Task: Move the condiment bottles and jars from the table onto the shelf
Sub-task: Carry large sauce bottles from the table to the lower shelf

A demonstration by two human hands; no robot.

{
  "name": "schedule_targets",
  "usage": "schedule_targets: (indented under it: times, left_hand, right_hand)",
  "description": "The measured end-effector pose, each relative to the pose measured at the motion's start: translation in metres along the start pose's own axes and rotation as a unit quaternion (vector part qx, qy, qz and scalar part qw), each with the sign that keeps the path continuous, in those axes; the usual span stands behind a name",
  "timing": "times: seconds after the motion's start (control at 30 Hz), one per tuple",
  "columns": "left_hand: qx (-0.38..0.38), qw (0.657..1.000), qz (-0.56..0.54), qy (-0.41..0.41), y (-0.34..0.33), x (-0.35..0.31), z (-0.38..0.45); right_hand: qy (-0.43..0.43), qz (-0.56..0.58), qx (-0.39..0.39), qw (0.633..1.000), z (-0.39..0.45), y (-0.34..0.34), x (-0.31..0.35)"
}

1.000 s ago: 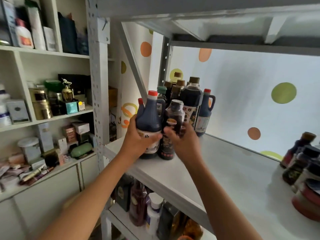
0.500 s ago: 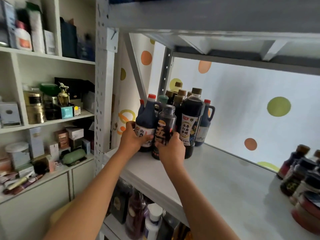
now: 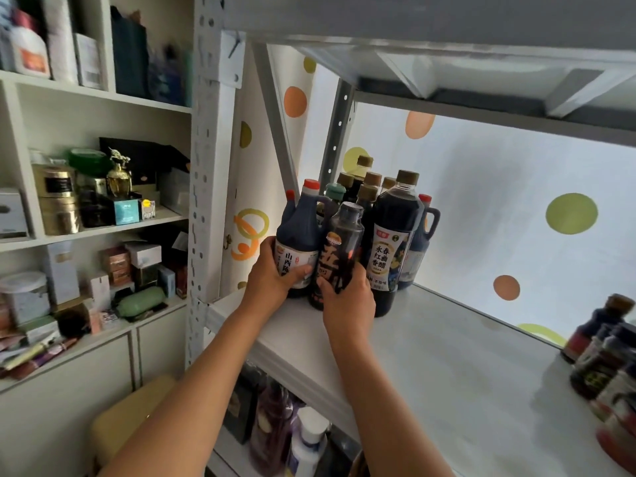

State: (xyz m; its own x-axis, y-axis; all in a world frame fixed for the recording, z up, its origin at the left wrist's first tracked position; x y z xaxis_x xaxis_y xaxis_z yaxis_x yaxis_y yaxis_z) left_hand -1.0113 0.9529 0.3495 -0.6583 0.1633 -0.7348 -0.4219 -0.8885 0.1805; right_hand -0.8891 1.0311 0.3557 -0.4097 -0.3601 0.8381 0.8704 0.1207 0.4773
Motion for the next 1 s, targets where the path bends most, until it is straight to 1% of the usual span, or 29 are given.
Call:
schedule_targets:
  times: [0.13, 0.23, 0.37, 0.47, 0.53, 0.63, 0.67, 0.73, 0.77, 0.8, 0.87, 0.93, 1.0]
  left_hand:
    - [-0.001, 1.000, 0.000, -0.005, -0.001, 0.003, -0.001]
    - [0.010, 1.000, 0.017, 0.004, 0.002, 0.003, -0.001]
    - [0.051, 0.993, 0.090, 0.061, 0.008, 0.004, -0.017]
    - [0.082, 0.978, 0.177, 0.080, 0.012, -0.005, -0.039]
    - [0.121, 0.952, 0.270, 0.076, 0.011, -0.018, -0.057]
    - [0.235, 0.891, 0.386, 0.045, 0.005, -0.047, -0.091]
    - [0.268, 0.876, 0.400, 0.036, 0.004, -0.056, -0.103]
    - [0.305, 0.861, 0.403, 0.053, 0.006, -0.073, -0.132]
    - [0.310, 0.856, 0.409, 0.054, 0.008, -0.080, -0.143]
    - [0.313, 0.844, 0.434, 0.045, 0.009, -0.092, -0.160]
    - [0.318, 0.810, 0.493, 0.020, 0.007, -0.118, -0.193]
    - [0.318, 0.785, 0.530, 0.030, 0.002, -0.141, -0.226]
    - [0.302, 0.769, 0.561, 0.058, -0.005, -0.160, -0.262]
  right_hand:
    - [0.000, 0.008, 0.008, 1.000, 0.002, -0.001, -0.004]
    - [-0.005, 0.006, 0.037, 0.999, -0.002, 0.001, -0.008]
    - [-0.014, -0.078, 0.092, 0.993, -0.017, 0.010, -0.018]
    - [0.016, -0.174, 0.146, 0.974, -0.030, 0.022, -0.023]
    - [0.050, -0.230, 0.183, 0.954, -0.038, 0.033, -0.028]
    - [0.120, -0.299, 0.229, 0.919, -0.053, 0.053, -0.033]
    - [0.146, -0.312, 0.242, 0.907, -0.058, 0.062, -0.035]
    - [0.189, -0.331, 0.272, 0.883, -0.071, 0.082, -0.045]
    - [0.211, -0.344, 0.280, 0.871, -0.077, 0.090, -0.050]
    - [0.233, -0.357, 0.285, 0.859, -0.085, 0.100, -0.058]
    - [0.273, -0.379, 0.276, 0.840, -0.104, 0.122, -0.073]
    - [0.303, -0.375, 0.259, 0.837, -0.127, 0.143, -0.087]
    - [0.341, -0.350, 0.258, 0.834, -0.151, 0.167, -0.104]
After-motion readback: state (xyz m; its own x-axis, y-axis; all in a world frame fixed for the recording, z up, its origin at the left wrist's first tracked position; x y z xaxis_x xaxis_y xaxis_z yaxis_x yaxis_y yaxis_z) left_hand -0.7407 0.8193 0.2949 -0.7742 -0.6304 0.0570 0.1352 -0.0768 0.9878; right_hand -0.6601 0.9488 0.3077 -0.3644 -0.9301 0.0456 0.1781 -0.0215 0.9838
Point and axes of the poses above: each hand's wrist, its own z-axis towards the middle knuckle, its own y-axis out of the back of the hand, x = y × z, the point moved 1 cm from there along z, towards the middle knuckle, and after that the axes turned 14 degrees about -y, right-handed, at the moved point
